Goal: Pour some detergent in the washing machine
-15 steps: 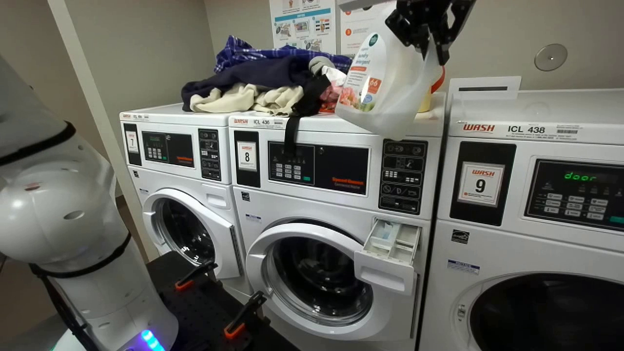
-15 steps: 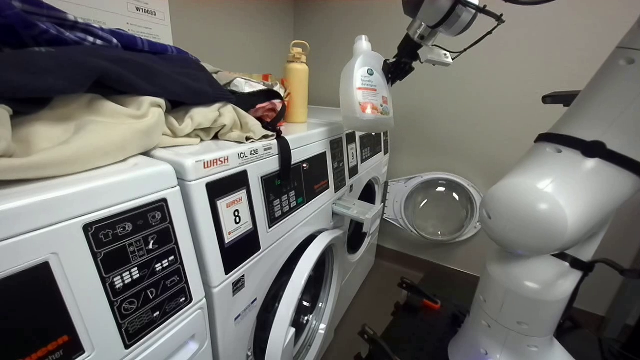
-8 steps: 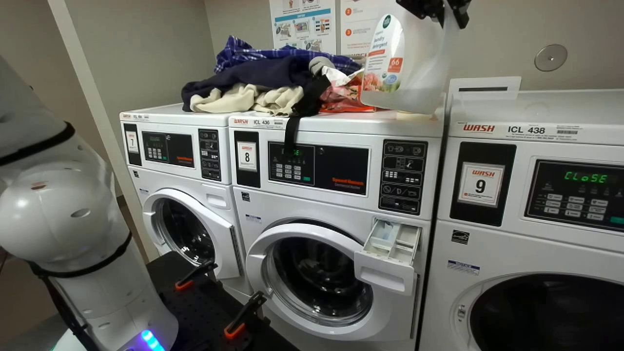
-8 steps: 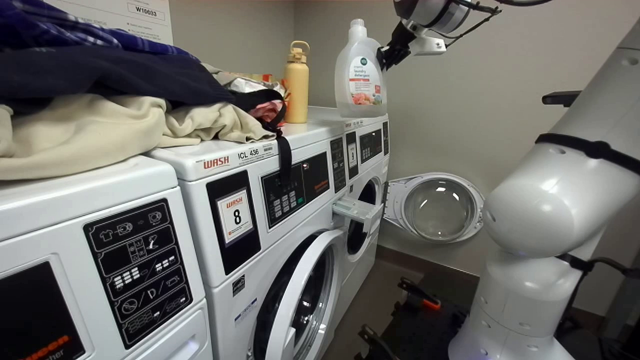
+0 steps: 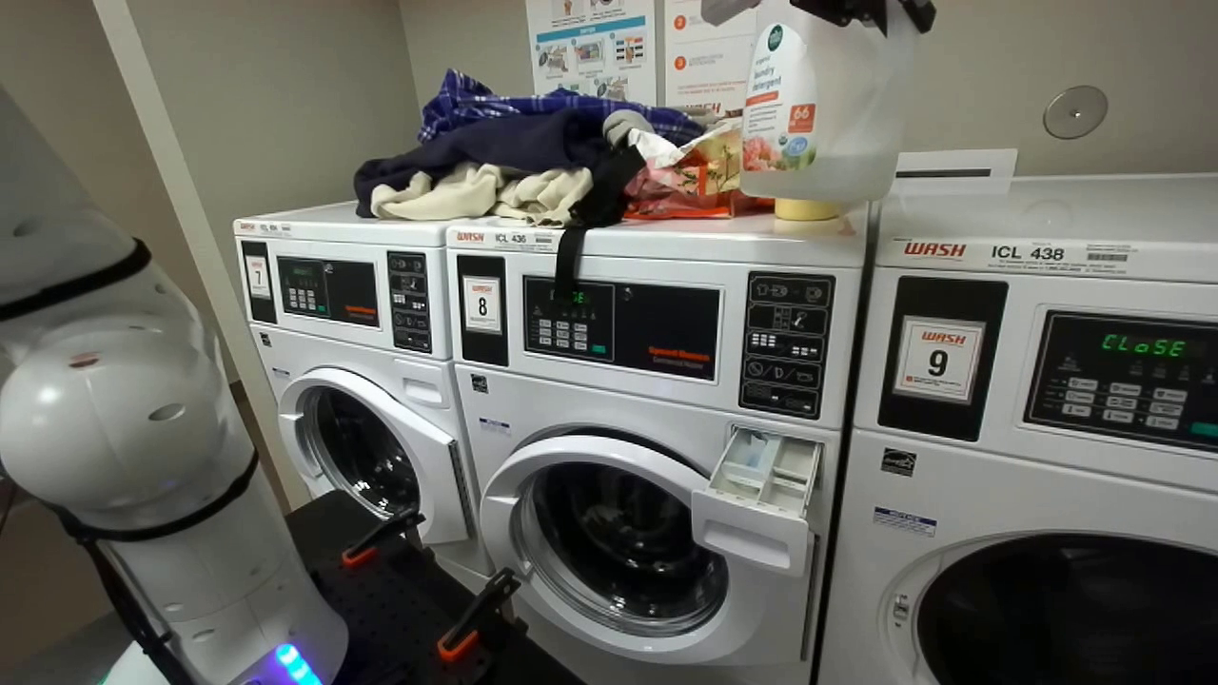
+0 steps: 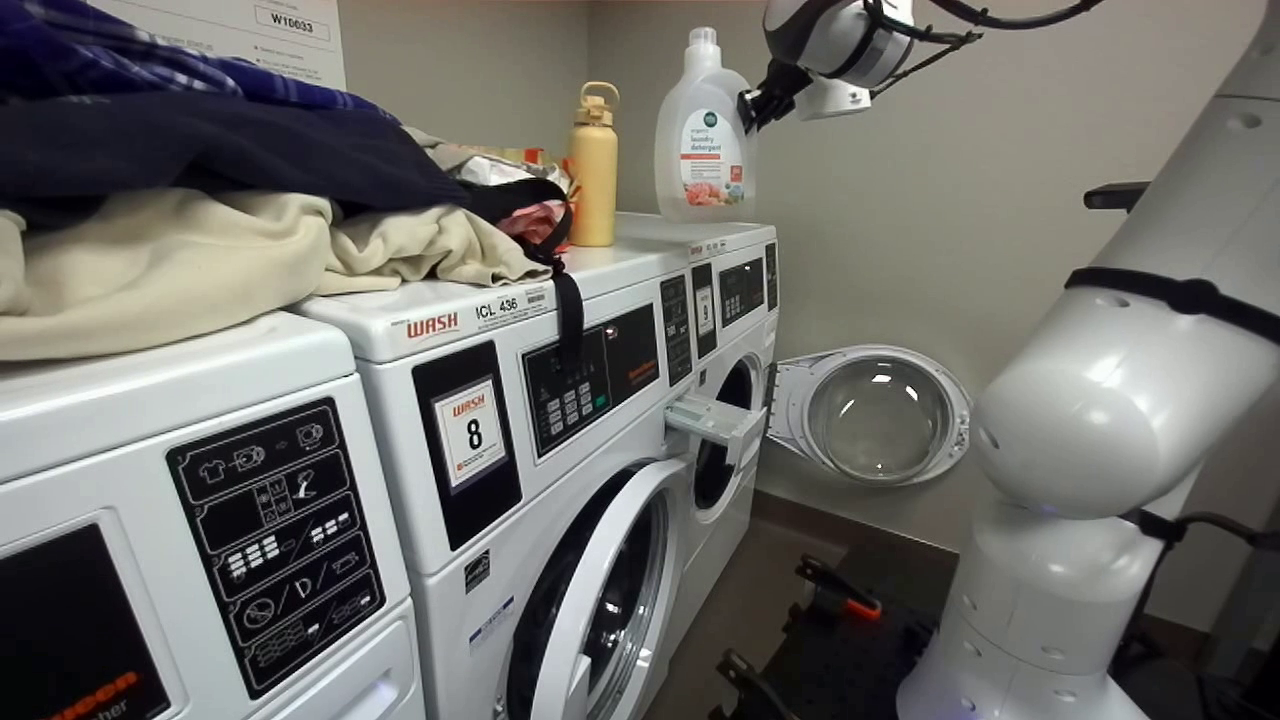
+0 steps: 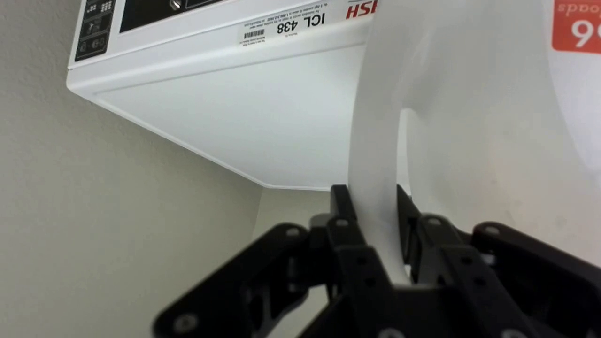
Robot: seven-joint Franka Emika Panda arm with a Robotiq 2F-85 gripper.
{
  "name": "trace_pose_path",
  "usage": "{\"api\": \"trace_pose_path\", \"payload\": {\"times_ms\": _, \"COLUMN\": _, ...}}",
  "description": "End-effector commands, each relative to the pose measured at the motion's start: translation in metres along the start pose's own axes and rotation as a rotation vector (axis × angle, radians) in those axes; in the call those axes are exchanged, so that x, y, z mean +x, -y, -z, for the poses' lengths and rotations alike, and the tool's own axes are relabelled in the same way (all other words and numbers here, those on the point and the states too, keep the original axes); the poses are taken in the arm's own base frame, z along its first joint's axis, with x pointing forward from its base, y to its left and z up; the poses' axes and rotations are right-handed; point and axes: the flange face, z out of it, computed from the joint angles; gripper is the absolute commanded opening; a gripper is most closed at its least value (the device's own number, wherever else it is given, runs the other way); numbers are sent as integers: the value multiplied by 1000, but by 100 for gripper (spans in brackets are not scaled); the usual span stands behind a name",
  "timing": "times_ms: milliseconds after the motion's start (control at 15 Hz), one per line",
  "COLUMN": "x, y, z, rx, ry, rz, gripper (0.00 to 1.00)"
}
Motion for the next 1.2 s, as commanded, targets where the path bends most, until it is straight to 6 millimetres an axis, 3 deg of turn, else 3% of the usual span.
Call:
{"api": "trace_pose_path", "payload": {"times_ms": 0, "x": 10, "y": 10, "z": 1, "rx": -16, "ry": -89, "rz": -39, "gripper": 9}}
{"api": "trace_pose_path", "payload": {"times_ms": 800, "x": 21, "y": 67, "z": -44, "rx": 63, "ry": -170, "rz": -32, "gripper": 9}}
{"api": "trace_pose_path", "payload": {"times_ms": 1133, "x": 22, "y": 81, "z": -60, "rx": 96, "ry": -170, "rz": -15, "gripper": 9}}
